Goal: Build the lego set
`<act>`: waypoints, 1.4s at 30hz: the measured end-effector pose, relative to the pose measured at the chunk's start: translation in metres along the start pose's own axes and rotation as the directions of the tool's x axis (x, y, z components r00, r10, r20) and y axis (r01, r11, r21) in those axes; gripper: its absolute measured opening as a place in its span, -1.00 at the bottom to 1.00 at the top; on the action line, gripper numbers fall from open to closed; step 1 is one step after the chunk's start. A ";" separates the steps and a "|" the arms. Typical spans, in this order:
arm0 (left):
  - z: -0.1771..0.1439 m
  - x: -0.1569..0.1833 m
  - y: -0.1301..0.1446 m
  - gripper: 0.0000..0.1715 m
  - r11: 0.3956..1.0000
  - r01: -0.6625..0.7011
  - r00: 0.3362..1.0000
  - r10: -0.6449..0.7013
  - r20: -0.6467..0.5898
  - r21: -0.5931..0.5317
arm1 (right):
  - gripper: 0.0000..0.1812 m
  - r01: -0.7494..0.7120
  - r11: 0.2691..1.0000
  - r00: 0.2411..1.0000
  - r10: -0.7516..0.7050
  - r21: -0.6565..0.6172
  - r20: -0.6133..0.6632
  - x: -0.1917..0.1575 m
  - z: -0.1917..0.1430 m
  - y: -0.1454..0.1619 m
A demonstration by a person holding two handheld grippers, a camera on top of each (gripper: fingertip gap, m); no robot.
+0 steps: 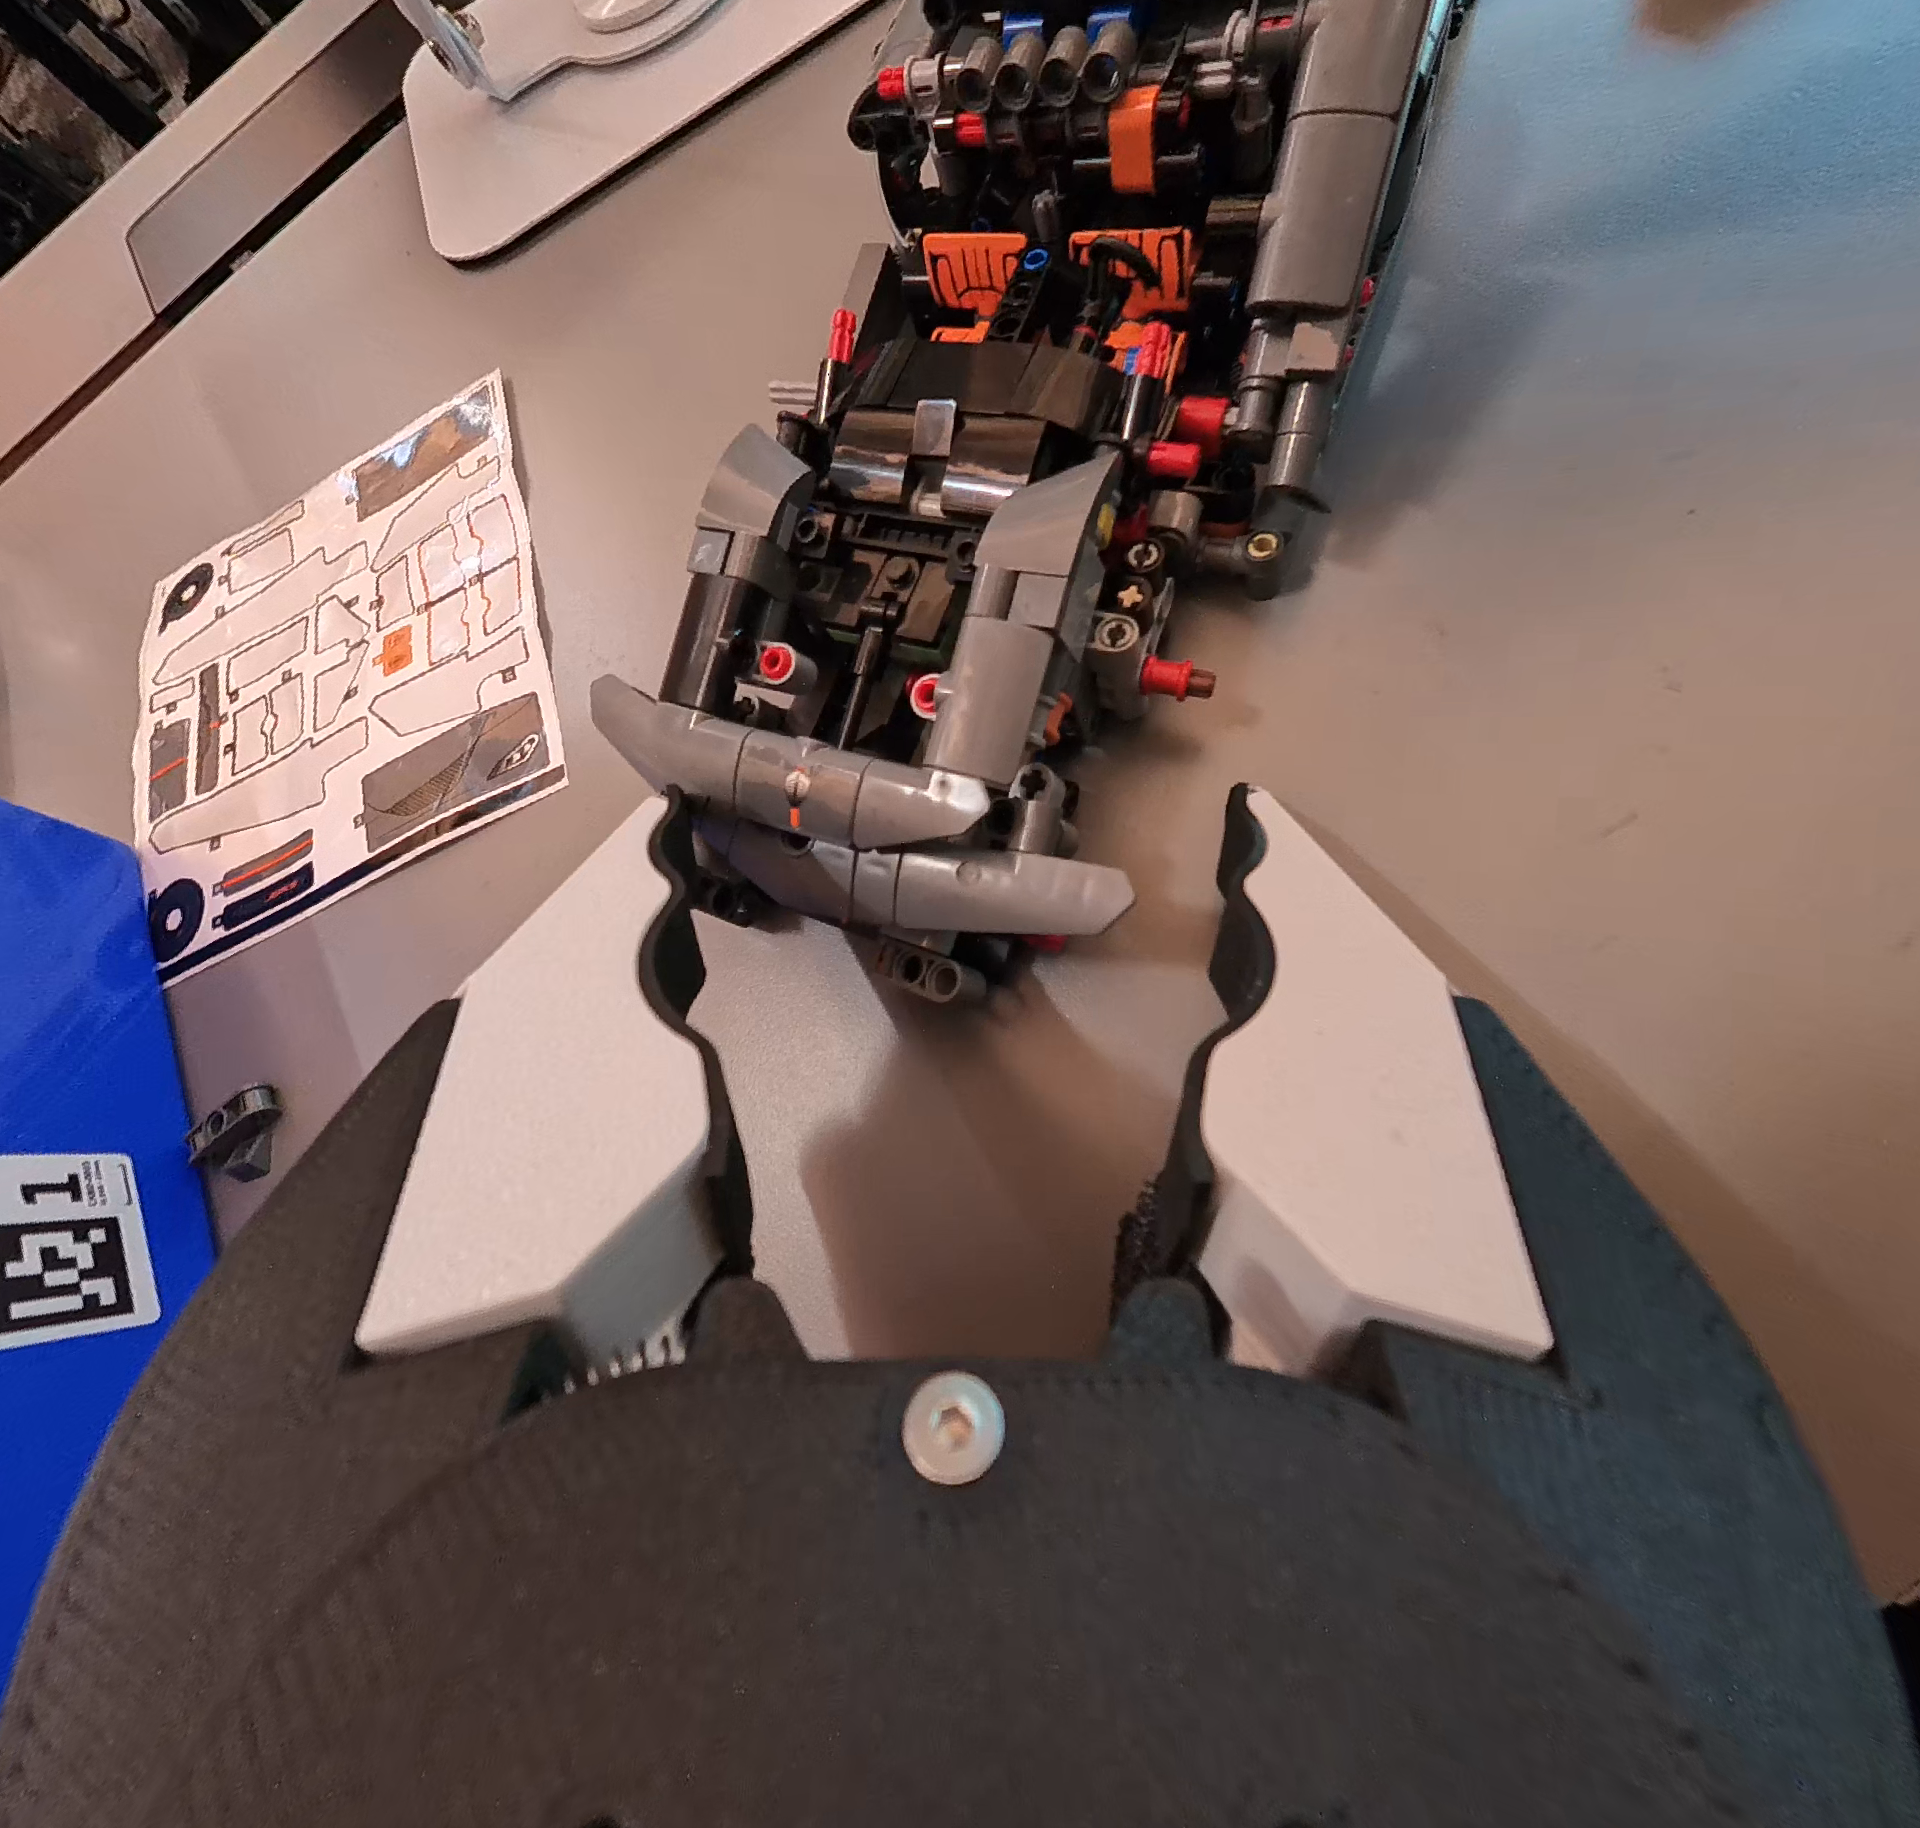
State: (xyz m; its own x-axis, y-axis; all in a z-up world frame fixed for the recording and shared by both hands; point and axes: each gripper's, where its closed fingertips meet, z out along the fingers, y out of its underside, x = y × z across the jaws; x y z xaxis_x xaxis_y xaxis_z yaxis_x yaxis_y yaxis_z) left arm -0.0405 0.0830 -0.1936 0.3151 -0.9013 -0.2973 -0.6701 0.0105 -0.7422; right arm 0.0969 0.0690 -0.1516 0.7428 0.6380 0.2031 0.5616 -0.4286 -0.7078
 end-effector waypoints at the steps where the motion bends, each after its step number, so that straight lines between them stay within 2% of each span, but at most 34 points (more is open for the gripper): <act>1: 0.000 0.000 0.000 0.15 1.000 0.000 1.000 0.000 0.001 0.000 | -0.57 -0.010 1.000 1.000 0.010 0.001 0.001 0.000 0.000 0.000; 6: 0.001 -0.001 0.000 0.15 1.000 0.002 1.000 -0.002 0.005 -0.001 | -0.58 -0.044 0.999 0.999 0.044 0.004 -0.012 0.002 0.002 -0.002; 16: 0.002 -0.003 -0.001 0.14 1.000 0.003 1.000 -0.003 0.009 -0.002 | -0.62 -0.013 1.000 1.000 0.013 0.015 -0.014 0.003 0.001 -0.001; 20: -0.001 -0.002 -0.004 0.13 0.999 0.045 0.999 -0.044 -0.032 0.025 | -0.62 -0.007 1.000 1.000 0.008 0.018 -0.015 0.003 0.000 -0.001; 24: -0.020 -0.012 -0.026 0.10 0.973 0.126 0.992 -0.120 -0.043 0.193 | -0.58 0.006 1.000 1.000 -0.006 0.013 0.000 0.001 -0.001 0.000; 27: -0.030 -0.015 -0.046 0.08 0.965 0.045 0.999 -0.048 0.006 0.258 | -0.58 0.012 1.000 1.000 -0.012 0.005 0.010 0.001 -0.001 0.001; 29: -0.027 -0.014 -0.057 0.09 0.968 -0.026 1.000 0.021 0.023 0.251 | -0.58 0.022 1.000 1.000 -0.022 0.001 0.017 0.001 -0.001 0.002; 34: -0.011 -0.023 -0.090 0.14 0.960 -0.079 0.996 0.085 -0.009 0.268 | -0.59 0.045 0.999 0.999 -0.045 -0.007 0.026 0.002 -0.001 0.002; 39: 0.012 -0.025 -0.119 0.14 0.955 -0.190 0.972 0.215 -0.094 0.227 | -0.59 0.047 0.999 0.998 -0.047 -0.002 0.035 0.002 -0.001 0.002; 42: 0.026 -0.027 -0.136 0.10 0.939 -0.242 0.948 0.282 -0.148 0.243 | -0.59 0.053 0.999 0.998 -0.053 0.001 0.045 0.002 -0.001 0.002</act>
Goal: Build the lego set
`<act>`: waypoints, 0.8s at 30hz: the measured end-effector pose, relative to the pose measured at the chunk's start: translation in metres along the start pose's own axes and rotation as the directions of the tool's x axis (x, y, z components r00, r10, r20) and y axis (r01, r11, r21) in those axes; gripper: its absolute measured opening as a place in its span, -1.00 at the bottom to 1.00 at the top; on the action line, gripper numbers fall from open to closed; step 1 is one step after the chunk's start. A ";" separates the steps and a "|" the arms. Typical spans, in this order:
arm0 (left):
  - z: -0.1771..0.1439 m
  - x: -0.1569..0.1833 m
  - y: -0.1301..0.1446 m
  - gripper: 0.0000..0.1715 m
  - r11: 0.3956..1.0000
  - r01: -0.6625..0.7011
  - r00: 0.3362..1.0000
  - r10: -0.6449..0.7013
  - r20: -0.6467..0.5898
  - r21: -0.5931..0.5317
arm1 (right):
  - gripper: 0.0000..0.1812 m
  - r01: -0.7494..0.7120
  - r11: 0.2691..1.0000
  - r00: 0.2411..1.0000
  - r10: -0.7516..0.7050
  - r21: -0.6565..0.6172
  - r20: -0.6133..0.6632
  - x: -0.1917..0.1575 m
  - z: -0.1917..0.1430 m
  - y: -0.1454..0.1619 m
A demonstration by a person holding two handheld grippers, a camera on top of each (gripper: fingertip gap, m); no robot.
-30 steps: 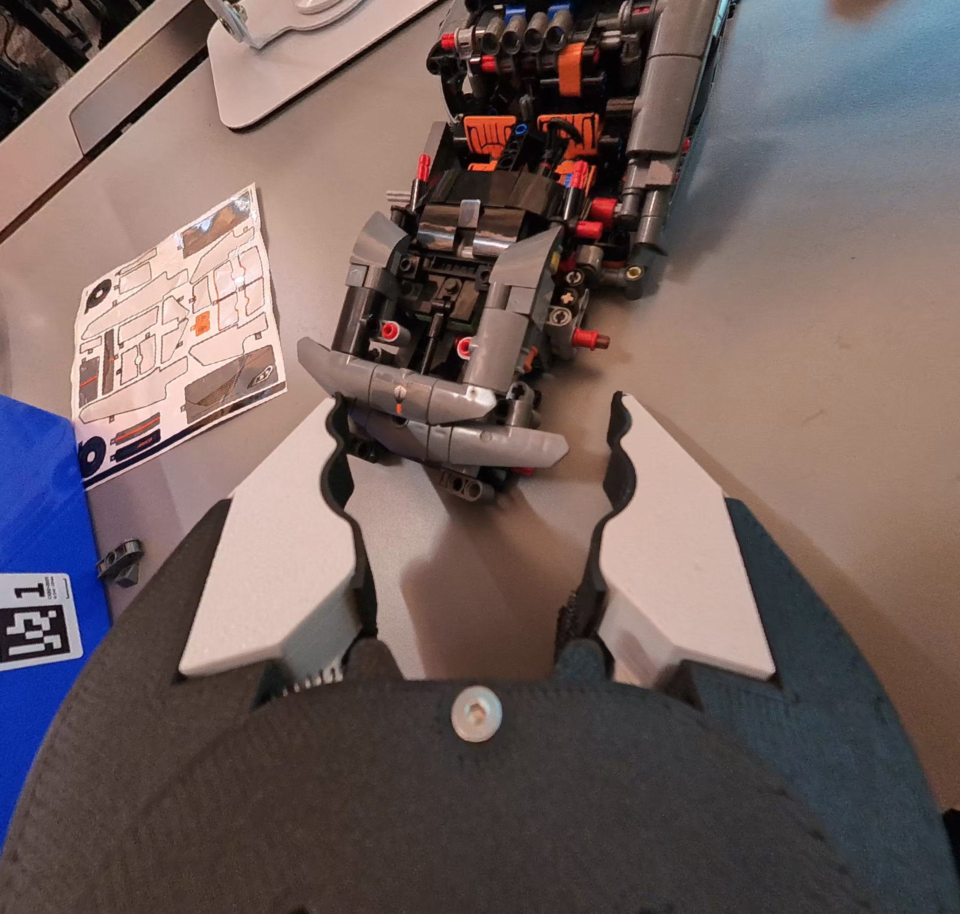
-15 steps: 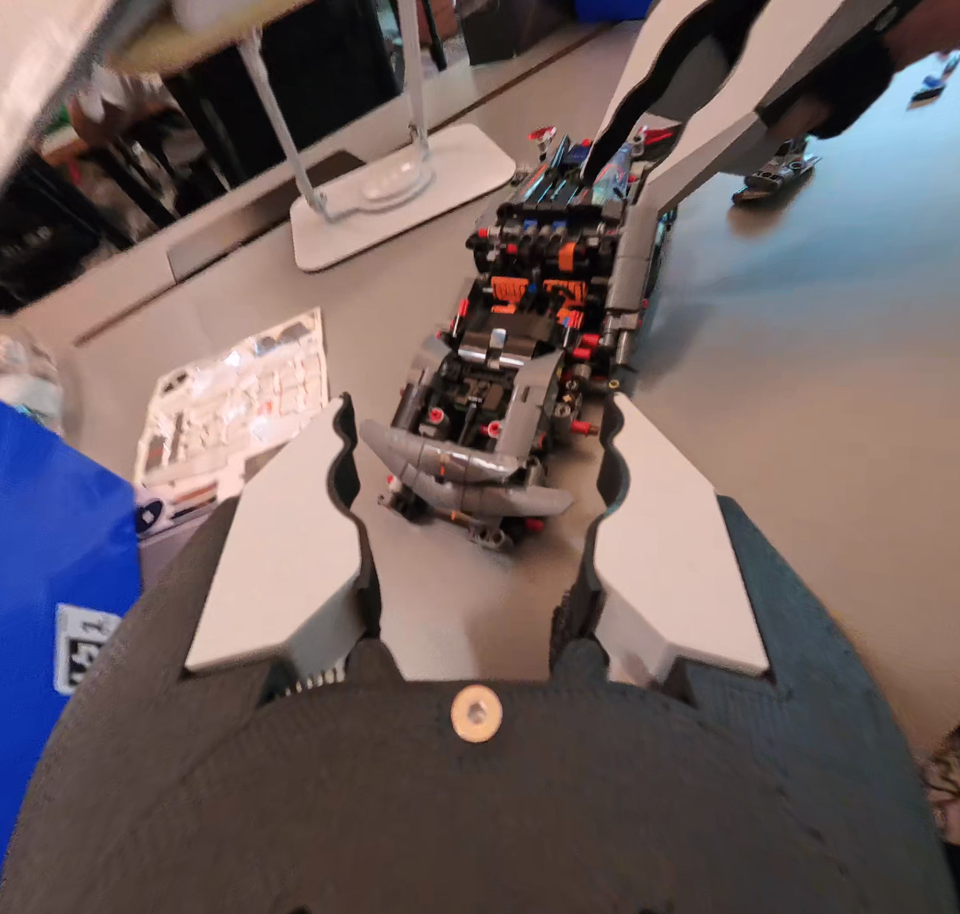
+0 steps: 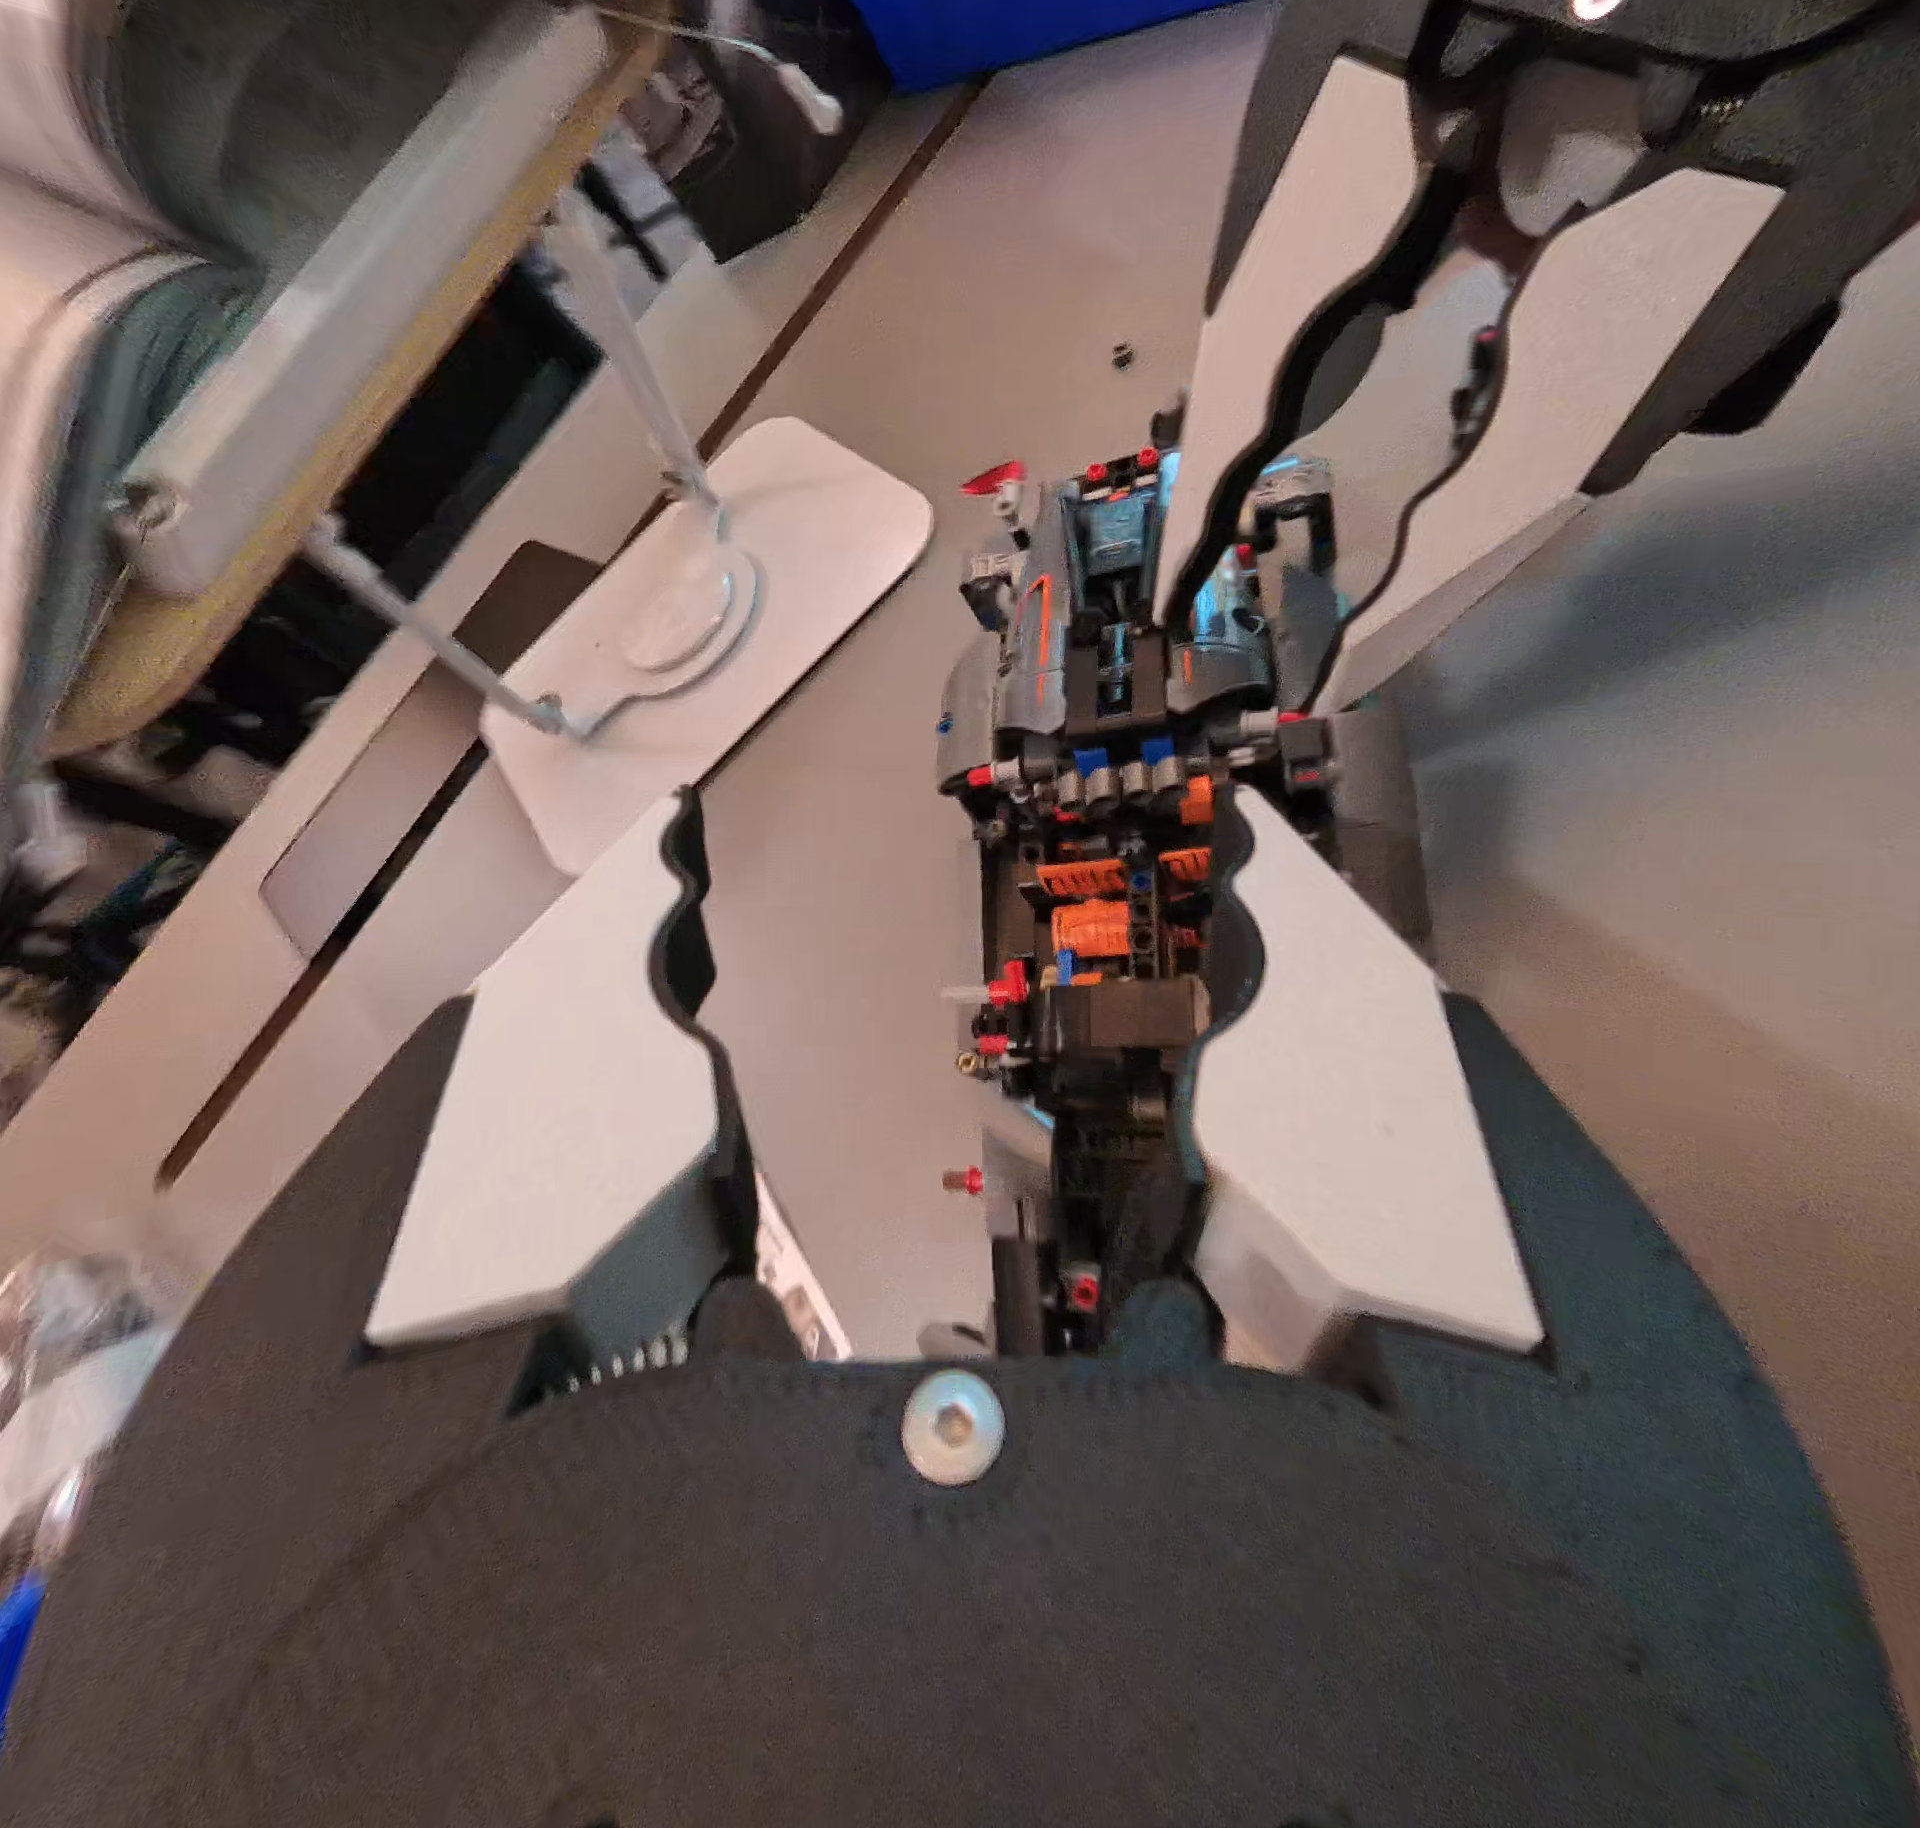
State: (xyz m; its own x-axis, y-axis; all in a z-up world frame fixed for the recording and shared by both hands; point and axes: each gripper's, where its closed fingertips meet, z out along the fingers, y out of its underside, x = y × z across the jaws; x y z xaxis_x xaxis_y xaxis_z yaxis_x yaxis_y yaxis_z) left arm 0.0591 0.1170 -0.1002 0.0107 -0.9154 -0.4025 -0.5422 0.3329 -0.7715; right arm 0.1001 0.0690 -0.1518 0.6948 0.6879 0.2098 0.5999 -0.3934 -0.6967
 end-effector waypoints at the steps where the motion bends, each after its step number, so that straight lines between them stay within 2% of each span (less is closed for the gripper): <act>1: 0.006 0.000 -0.001 0.11 1.000 -0.009 0.999 0.009 -0.044 -0.009 | -0.59 0.003 1.000 1.000 -0.003 0.000 0.003 0.000 0.000 0.000; 6: 0.031 -0.005 0.008 0.07 0.999 -0.023 0.983 0.016 -0.185 -0.038 | -0.59 0.011 1.000 1.000 -0.011 0.009 0.010 0.000 0.000 0.000; 8: 0.033 -0.002 0.010 0.00 1.000 -0.007 0.974 0.004 -0.228 -0.013 | -0.59 0.011 1.000 1.000 -0.011 0.014 0.013 0.000 0.000 0.000; 12: 0.031 0.002 0.010 -0.02 0.996 0.072 0.958 -0.056 -0.281 0.045 | -0.61 0.012 1.000 0.999 -0.012 0.020 0.030 0.001 -0.001 0.000; 14: 0.035 0.004 0.018 -0.01 0.998 0.062 0.958 -0.052 -0.282 0.029 | -0.68 0.018 1.000 0.999 -0.019 0.019 0.030 0.004 0.000 0.000; 17: 0.040 0.005 0.031 0.00 0.998 0.057 0.955 -0.056 -0.290 -0.006 | -0.68 0.043 0.999 0.997 -0.044 0.020 0.057 0.004 0.000 0.000; 21: 0.039 0.004 0.030 -0.02 0.995 0.102 0.948 -0.091 -0.307 0.021 | -0.68 0.047 0.999 0.997 -0.048 0.014 0.062 0.004 0.000 0.000; 24: 0.042 0.007 0.034 -0.02 0.998 0.069 0.951 -0.064 -0.303 0.006 | -0.69 0.054 0.999 0.996 -0.055 0.006 0.064 0.004 0.000 0.000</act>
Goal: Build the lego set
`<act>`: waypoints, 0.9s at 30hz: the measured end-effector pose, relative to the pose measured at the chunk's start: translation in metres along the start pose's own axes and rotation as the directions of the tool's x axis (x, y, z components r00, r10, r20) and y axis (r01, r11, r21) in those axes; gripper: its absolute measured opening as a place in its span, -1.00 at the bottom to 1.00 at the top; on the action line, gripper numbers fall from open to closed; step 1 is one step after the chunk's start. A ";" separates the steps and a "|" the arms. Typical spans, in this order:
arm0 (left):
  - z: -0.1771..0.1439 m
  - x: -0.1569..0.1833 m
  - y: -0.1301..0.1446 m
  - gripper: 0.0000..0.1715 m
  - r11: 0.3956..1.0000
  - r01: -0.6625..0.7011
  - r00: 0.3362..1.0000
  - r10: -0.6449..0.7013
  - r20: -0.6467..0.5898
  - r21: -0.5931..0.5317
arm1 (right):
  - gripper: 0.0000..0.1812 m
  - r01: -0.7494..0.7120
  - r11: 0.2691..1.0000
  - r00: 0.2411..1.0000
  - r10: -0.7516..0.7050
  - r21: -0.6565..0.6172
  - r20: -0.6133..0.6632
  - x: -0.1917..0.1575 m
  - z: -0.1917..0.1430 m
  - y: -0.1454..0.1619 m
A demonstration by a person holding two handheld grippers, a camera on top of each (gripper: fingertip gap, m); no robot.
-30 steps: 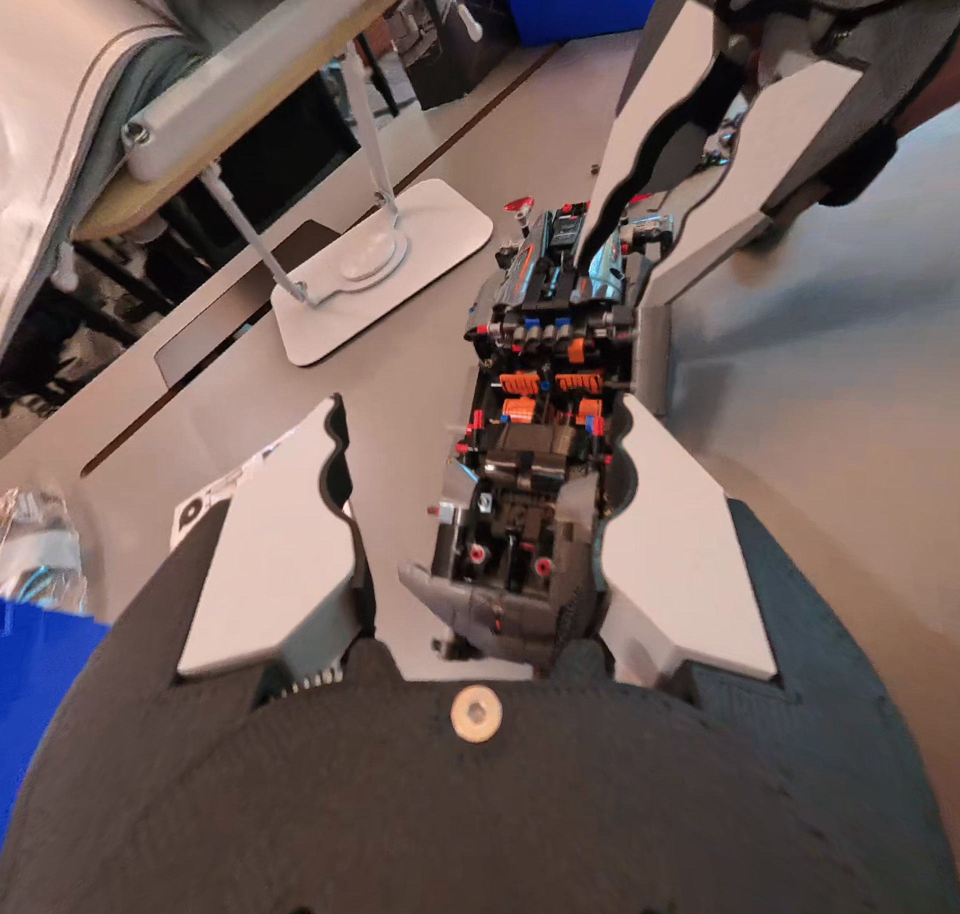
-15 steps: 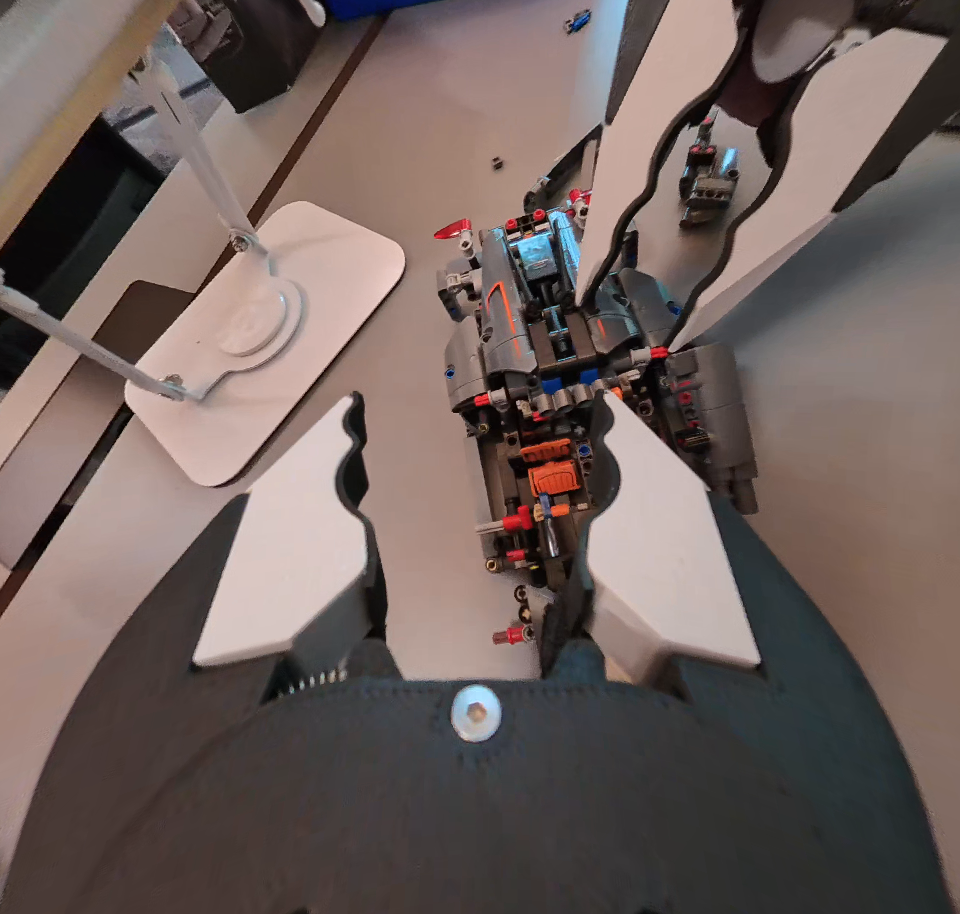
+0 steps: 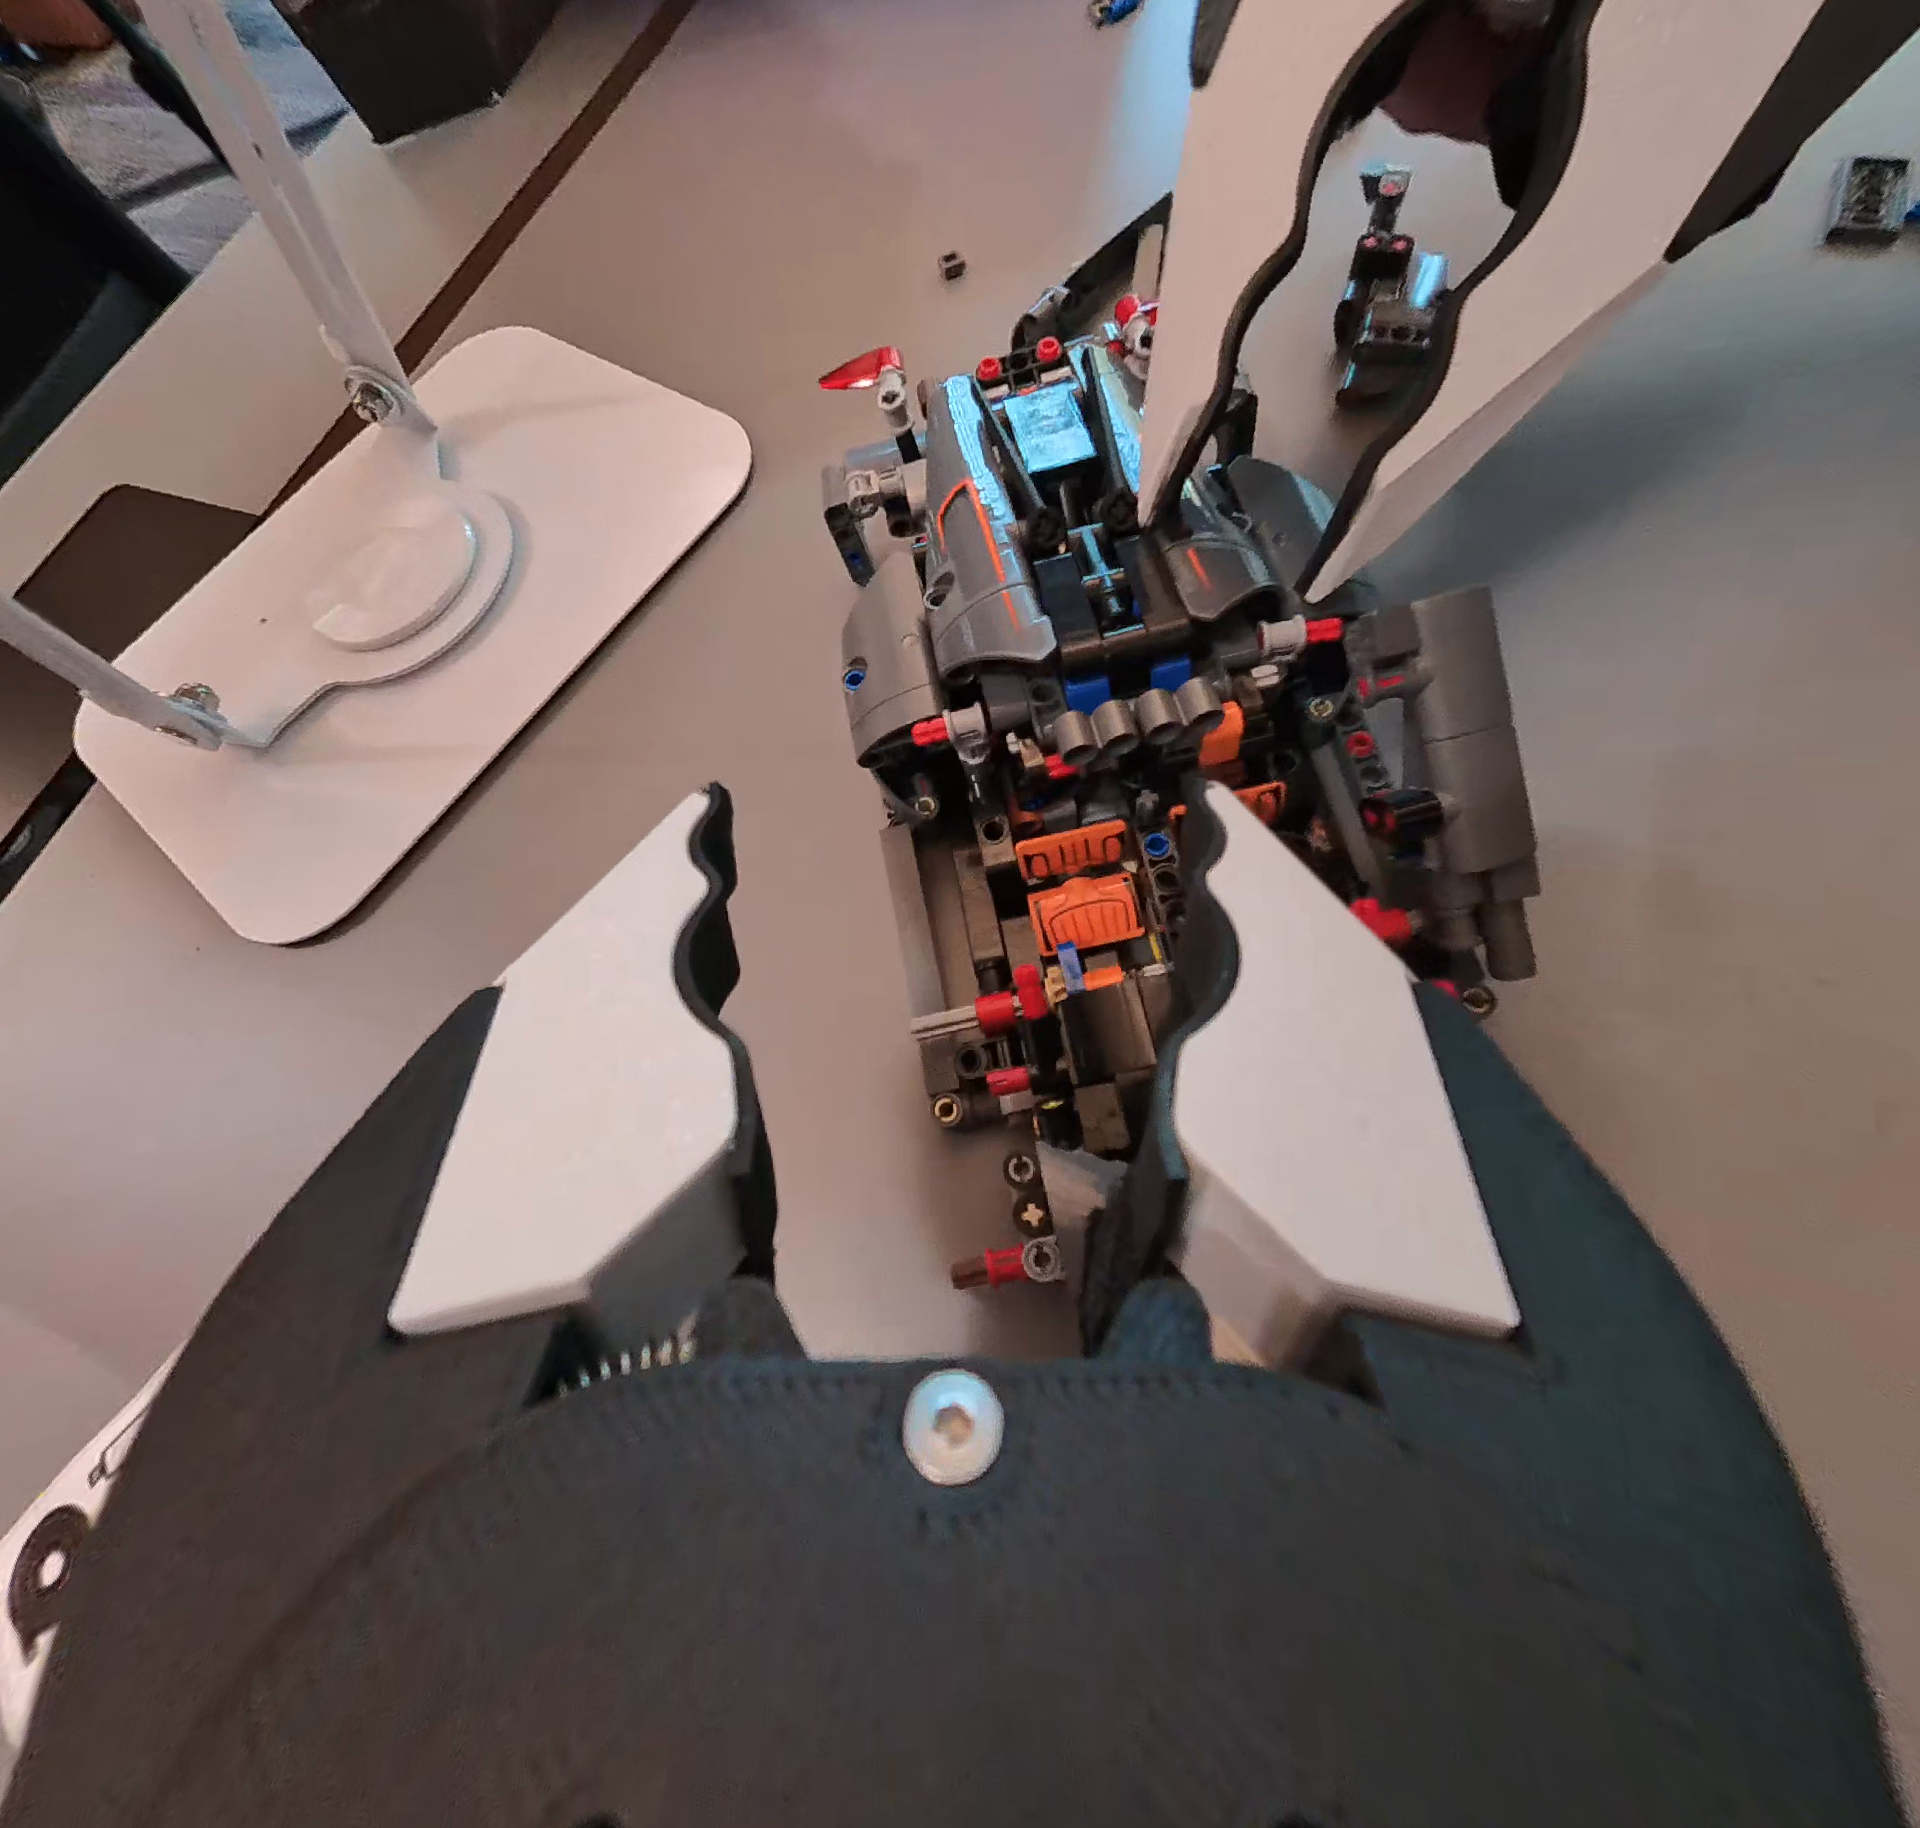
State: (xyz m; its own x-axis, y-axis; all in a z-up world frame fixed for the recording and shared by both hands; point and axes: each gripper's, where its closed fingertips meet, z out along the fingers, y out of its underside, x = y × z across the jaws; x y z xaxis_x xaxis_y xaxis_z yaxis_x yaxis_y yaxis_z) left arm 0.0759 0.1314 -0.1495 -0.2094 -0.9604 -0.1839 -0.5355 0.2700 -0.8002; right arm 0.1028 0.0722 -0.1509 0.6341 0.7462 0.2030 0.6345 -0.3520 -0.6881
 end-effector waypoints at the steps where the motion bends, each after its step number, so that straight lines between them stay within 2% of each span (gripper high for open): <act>1: 0.001 0.001 0.001 -0.02 1.000 0.001 1.000 -0.001 -0.003 -0.006 | -0.69 0.002 1.000 1.000 -0.002 -0.003 0.002 0.000 0.000 0.000; 27: 0.006 -0.001 0.002 -0.08 1.000 -0.003 1.000 0.003 0.017 -0.003 | -0.72 0.000 1.000 1.000 0.000 -0.007 0.026 0.001 0.000 0.000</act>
